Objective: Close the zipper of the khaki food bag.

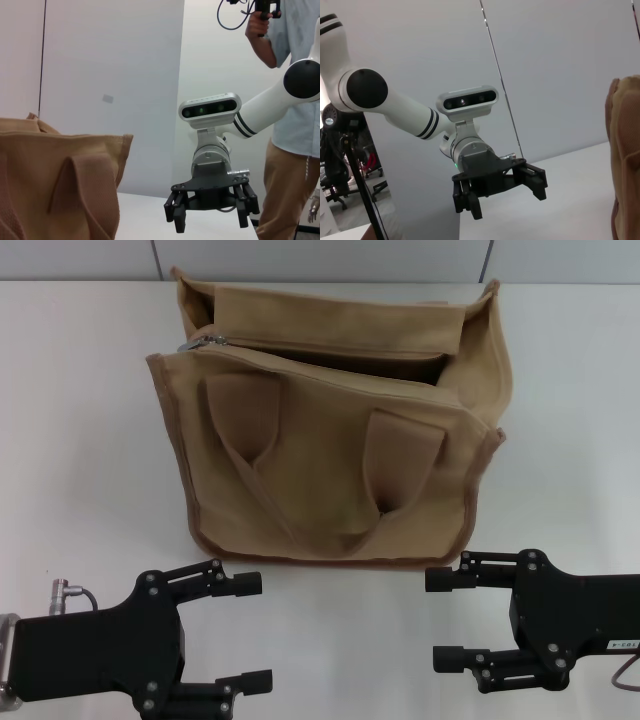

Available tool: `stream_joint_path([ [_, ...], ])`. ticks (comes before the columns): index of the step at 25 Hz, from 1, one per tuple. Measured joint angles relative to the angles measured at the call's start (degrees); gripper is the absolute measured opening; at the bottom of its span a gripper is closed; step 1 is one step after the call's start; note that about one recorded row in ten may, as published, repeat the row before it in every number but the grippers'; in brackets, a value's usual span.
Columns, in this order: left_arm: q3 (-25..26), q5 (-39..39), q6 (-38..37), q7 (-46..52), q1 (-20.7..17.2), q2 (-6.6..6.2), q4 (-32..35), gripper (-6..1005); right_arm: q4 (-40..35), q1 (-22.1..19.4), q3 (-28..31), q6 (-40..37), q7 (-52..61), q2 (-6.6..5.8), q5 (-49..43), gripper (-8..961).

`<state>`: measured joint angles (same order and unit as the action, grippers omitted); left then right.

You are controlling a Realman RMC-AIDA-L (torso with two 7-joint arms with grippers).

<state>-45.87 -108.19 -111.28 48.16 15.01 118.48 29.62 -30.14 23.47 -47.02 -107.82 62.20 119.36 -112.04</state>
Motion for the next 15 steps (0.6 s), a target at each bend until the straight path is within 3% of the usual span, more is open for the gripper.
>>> stream_joint_path([
  [15, 0.02, 0.29, 0.24, 0.0, 0.46, 0.0, 0.0, 801, 0.71, 0.33, 0.02, 1.33, 0.02, 0.04, 0.24, 738],
])
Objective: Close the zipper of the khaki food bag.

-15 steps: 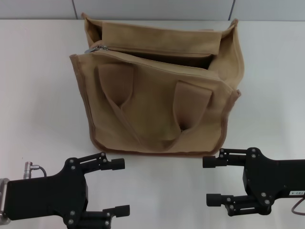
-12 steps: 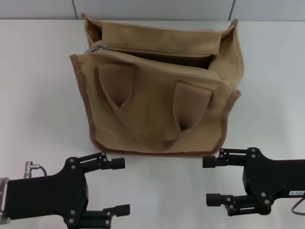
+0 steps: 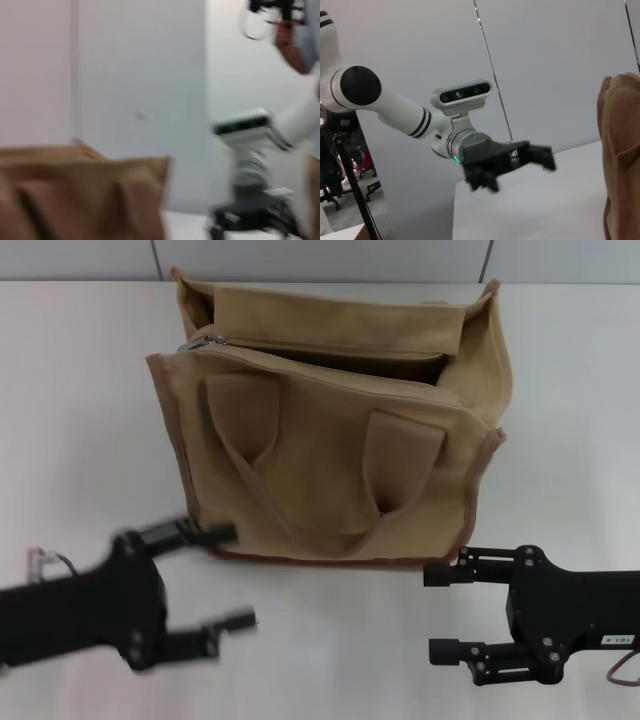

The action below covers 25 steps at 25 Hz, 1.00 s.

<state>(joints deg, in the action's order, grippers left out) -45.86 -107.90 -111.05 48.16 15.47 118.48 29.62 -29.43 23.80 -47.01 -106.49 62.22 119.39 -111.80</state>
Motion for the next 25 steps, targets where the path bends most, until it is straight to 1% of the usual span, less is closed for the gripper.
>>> stream_joint_path([
  [3, 0.0, 0.0, 0.0, 0.0, 0.0, 0.0, 0.0, 798, 0.59, 0.28, 0.09, 0.06, 0.0, 0.01, 0.01, 738],
  [4, 8.33, 0.5, 0.03, -1.86, 0.04, 0.09, -0.95, 797, 0.87, 0.42, 0.14, 0.08, 0.0, 0.02, 0.01, 738],
  [5, 21.31, 1.19, 0.0, -4.24, -0.15, 0.09, -3.12, 797, 1.12, 0.54, 0.24, 0.13, 0.0, 0.03, 0.01, 738],
  [7, 21.31, 1.19, 0.0, -4.24, -0.15, 0.09, -3.12, 795, 1.3, 0.57, 0.42, 0.16, -0.25, 0.04, 0.01, 738],
  [8, 29.64, 2.18, 0.98, -4.66, -0.16, 0.09, -4.27, 794, 1.3, 0.57, 0.42, 0.16, -0.25, 0.04, 0.01, 738],
  [9, 29.64, 2.18, 0.98, -4.66, -0.16, 0.09, -4.27, 793, 1.65, 0.66, 0.52, 0.17, -0.63, 0.05, 0.02, 738],
  [10, 34.78, 2.64, 2.21, -4.65, 0.12, 0.09, -5.0, 792, 2.49, 0.95, 0.63, 0.18, -1.58, 0.05, 0.05, 738],
  [11, 39.4, 2.83, 5.38, -4.37, 1.25, 0.03, -5.58, 791, 2.49, 0.95, 0.63, 0.18, -1.58, 0.05, 0.05, 738],
  [12, 39.78, 2.8, 7.56, -4.16, 2.19, 0.05, -5.65, 790, 3.24, 1.38, 0.68, 0.28, -2.14, 0.05, 0.09, 739],
  [13, 39.78, 2.8, 7.56, -4.16, 2.19, 0.05, -5.65, 789, 3.24, 1.38, 0.68, 0.28, -2.14, 0.05, 0.09, 739],
  [14, 39.78, 2.65, 9.62, -4.03, 3.05, 0.09, -5.73, 788, 3.49, 1.61, 0.7, 0.39, -2.2, 0.05, 0.1, 739],
  [15, 38.23, 2.11, 14.01, -3.88, 5.05, 0.18, -6.28, 787, 3.82, 1.86, 0.73, 0.72, -2.21, 0.05, 0.1, 739],
  [18, 35.02, 1.79, 16.94, -3.99, 6.63, 0.2, -7.05, 785, 3.98, 1.93, 0.74, 1.04, -2.22, 0.05, 0.1, 739],
  [19, 35.02, 1.79, 16.94, -3.99, 6.63, 0.2, -7.05, 784, 3.99, 1.94, 0.74, 1.12, -2.22, 0.05, 0.1, 739],
  [20, 33.14, 1.75, 18.07, -4.03, 7.28, 0.2, -7.21, 783, 4.04, 1.91, 0.73, 1.36, -2.23, 0.05, 0.1, 739],
  [21, 29.0, 1.75, 20.16, -4.05, 8.39, 0.21, -7.31, 782, 4.04, 1.91, 0.73, 1.36, -2.23, 0.05, 0.1, 739],
  [22, 25.91, 1.84, 21.82, -4.09, 9.17, 0.32, -7.31, 781, 4.09, 1.77, 0.72, 1.52, -2.24, 0.05, 0.1, 739],
  [23, 25.91, 1.84, 21.82, -4.09, 9.17, 0.32, -7.31, 780, 4.09, 1.77, 0.72, 1.52, -2.24, 0.05, 0.1, 739],
  [25, 24.28, 2.35, 23.56, -4.41, 10.3, 0.61, -8.04, 778, 4.12, 1.55, 0.71, 1.59, -2.26, 0.05, 0.1, 739],
])
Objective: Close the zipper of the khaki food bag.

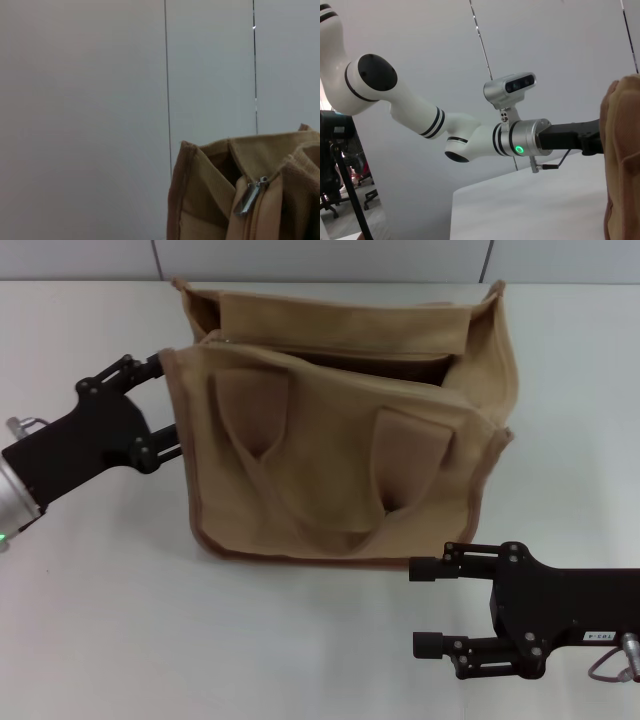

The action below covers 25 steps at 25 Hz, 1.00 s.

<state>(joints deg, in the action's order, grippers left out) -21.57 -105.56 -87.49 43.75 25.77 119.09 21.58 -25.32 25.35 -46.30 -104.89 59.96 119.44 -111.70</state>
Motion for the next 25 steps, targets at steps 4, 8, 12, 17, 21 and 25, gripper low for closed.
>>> stream_joint_path([
  [4, 0.03, 1.67, 0.27, -0.05, 0.86, -0.08, -1.57, 774, 0.01, -0.07, -0.02, 0.06, -0.01, 0.0, 0.0, 739],
  [8, 0.09, 3.32, 0.32, 0.01, 1.13, -0.08, -1.94, 771, 0.2, -0.12, -0.03, 0.29, -0.02, 0.0, 0.0, 739],
  [12, 0.16, 9.44, 0.54, -0.1, 0.93, -0.05, -2.99, 767, 0.72, -0.12, -0.02, 0.43, -0.02, 0.0, 0.04, 739],
  [17, 0.2, 11.4, 1.02, -0.1, 0.71, -0.01, -3.59, 762, 0.89, 0.14, -0.02, 0.77, -0.02, 0.0, 0.08, 738],
  [21, 0.11, 11.94, 1.76, -0.1, 0.93, 0.02, -4.34, 759, 0.89, 0.26, -0.02, 0.79, -0.02, 0.0, 0.08, 738],
  [25, -0.11, 11.95, 1.5, -0.1, 0.99, 0.01, -4.7, 755, 0.89, 0.18, 0.22, 0.38, -0.02, -0.02, 1.23, 738],
])
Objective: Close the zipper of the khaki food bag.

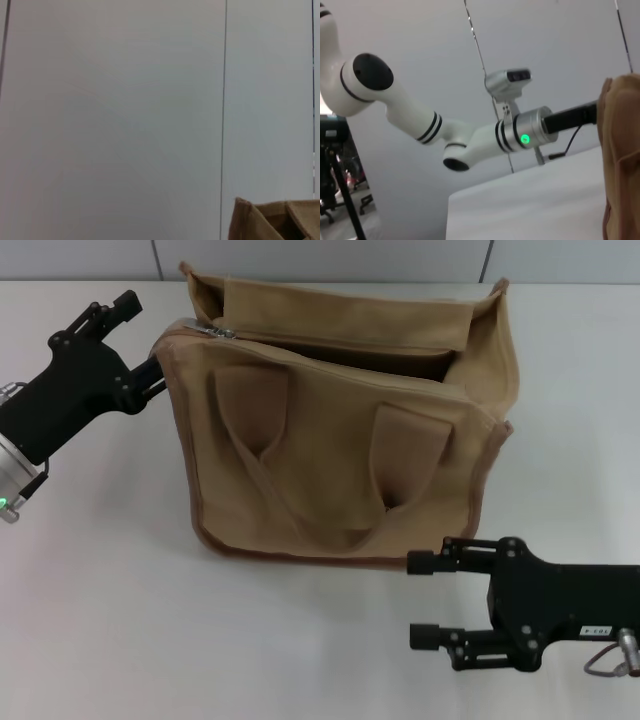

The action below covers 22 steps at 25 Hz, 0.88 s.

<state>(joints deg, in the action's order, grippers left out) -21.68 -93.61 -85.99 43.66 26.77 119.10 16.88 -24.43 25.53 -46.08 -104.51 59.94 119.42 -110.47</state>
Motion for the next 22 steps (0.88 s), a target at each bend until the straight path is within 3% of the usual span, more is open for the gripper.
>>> stream_joint_path([
  [12, 0.4, 1.64, -4.46, -0.03, -0.46, -0.03, -2.32, 744, -0.62, -0.91, 0.45, -5.4, 0.0, -0.33, 4.19, 739],
  [15, 0.41, 2.67, -5.12, -0.04, -0.78, -0.04, -2.65, 544, -0.62, -0.63, 0.48, -5.47, 0.0, -0.26, 5.07, 739],
  [22, 0.0, 2.72, -6.71, -0.06, -0.87, -0.03, -2.73, 189, -0.66, -0.48, 0.55, -5.68, 0.48, -0.24, 12.17, 738],
])
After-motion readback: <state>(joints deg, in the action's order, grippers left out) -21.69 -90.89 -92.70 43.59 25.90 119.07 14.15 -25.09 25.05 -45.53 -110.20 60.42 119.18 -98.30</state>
